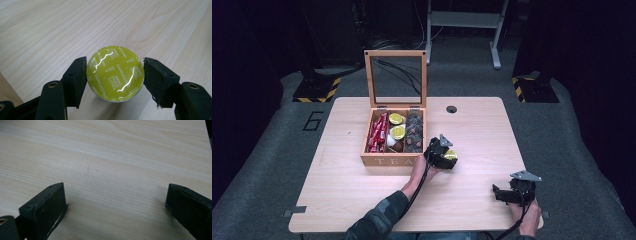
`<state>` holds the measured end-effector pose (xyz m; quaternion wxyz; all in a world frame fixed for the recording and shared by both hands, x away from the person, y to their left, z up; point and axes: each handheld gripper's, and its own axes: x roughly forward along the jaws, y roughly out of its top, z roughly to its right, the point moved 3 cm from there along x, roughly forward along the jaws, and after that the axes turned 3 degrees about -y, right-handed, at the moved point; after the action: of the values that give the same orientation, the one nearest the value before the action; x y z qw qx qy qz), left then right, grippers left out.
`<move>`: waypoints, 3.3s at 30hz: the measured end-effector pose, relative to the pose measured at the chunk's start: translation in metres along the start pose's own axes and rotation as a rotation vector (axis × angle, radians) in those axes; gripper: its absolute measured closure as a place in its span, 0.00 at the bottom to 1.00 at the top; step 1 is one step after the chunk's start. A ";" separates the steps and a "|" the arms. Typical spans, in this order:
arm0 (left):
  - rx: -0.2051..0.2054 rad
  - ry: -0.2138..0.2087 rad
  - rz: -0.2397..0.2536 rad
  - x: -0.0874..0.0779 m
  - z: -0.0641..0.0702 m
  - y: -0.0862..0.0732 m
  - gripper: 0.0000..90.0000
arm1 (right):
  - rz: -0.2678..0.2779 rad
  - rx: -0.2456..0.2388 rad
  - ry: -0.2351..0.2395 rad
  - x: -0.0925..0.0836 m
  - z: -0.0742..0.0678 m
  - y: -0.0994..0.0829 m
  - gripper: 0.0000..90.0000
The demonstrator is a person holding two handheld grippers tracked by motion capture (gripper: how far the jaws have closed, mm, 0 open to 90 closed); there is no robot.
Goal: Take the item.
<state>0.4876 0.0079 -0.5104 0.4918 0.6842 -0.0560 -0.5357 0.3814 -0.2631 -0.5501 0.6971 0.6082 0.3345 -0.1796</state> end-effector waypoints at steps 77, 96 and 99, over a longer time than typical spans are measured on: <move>0.052 0.115 0.161 -0.175 -0.032 -0.040 0.10 | 0.000 0.010 0.004 0.000 0.000 0.000 0.03; -0.071 0.294 0.174 -0.230 -0.066 -0.141 0.08 | -0.002 0.004 -0.002 0.000 0.000 0.000 0.03; -0.099 0.309 0.152 -0.233 -0.071 -0.157 0.07 | -0.002 0.005 -0.003 0.000 0.000 0.000 0.03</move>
<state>0.3751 0.2723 -0.4713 0.5667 0.7272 -0.0051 -0.3873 0.3817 -0.2633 -0.5505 0.6958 0.6093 0.3338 -0.1820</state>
